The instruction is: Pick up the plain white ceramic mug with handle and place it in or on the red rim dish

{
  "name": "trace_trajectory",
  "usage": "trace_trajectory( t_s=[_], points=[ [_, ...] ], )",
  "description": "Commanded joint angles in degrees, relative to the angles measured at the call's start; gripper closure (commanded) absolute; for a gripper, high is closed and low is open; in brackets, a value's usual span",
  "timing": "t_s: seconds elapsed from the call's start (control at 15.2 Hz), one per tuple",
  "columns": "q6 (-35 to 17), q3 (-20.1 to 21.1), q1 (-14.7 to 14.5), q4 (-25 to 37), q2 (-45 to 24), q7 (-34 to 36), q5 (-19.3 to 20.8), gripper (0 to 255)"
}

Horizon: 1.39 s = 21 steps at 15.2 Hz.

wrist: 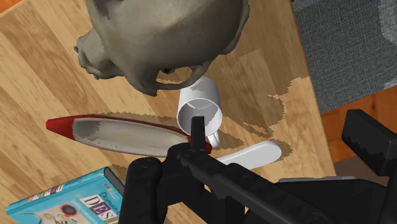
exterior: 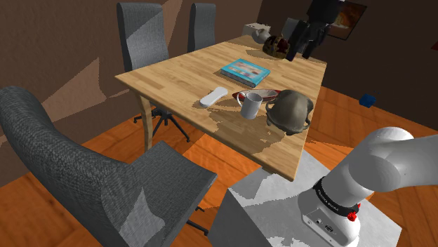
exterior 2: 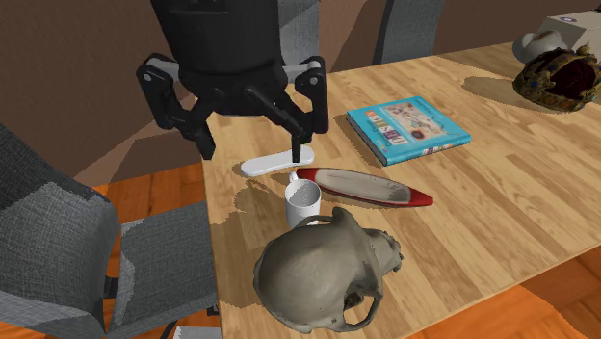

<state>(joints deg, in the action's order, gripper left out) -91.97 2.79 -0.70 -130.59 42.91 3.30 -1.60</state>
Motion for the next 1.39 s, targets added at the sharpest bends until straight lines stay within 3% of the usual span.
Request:
trace_trajectory(
  t_s=[0.0, 0.66, 1.32],
  points=[
    [0.0, 0.0, 0.0, 0.0, 0.0, 0.0, 0.0, 0],
    [-14.6, -3.4, 2.4, -4.3, -14.3, -2.4, 1.5, 0],
    [-27.3, -6.6, 4.4, -2.1, -33.2, -4.9, 1.6, 0]
  ],
)
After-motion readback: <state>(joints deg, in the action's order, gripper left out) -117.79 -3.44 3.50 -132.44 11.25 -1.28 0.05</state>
